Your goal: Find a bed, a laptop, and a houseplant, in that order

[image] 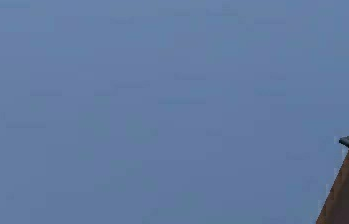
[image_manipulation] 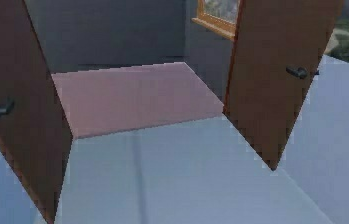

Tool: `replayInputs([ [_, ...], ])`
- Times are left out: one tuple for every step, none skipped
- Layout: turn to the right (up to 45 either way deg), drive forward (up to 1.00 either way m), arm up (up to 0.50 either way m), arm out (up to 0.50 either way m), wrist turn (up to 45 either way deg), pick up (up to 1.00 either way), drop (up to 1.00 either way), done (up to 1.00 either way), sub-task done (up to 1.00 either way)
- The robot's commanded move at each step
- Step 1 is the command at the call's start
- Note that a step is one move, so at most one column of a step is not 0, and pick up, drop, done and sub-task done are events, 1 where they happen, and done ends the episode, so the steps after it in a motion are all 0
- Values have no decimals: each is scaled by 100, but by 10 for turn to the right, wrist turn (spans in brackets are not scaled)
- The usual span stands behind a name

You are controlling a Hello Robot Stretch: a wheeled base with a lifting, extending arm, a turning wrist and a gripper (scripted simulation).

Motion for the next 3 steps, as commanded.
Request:
replayInputs([
  [0,5,0,0,0,0,0,0,0],
  [450,0,0,0,0,0,0,0,0],
  [300,0,0,0,0,0,0,0,0],
])
